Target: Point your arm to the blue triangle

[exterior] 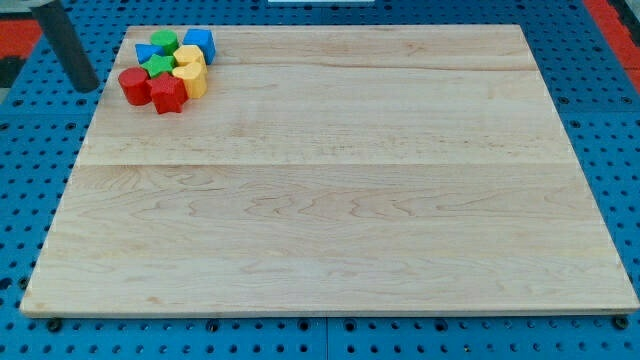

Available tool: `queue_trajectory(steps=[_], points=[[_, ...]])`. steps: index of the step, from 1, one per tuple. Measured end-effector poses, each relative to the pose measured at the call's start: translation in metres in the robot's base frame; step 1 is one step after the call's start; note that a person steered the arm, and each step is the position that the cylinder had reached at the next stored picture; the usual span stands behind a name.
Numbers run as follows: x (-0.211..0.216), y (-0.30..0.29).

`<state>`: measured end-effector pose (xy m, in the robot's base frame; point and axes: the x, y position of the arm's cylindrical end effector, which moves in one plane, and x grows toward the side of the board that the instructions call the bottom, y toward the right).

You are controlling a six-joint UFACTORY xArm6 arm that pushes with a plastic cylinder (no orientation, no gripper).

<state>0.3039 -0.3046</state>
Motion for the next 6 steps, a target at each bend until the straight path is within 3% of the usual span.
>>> queue_trajectory(steps=[1, 6], points=[[-0.0195, 0.0002], [-0.0215, 0.0079]])
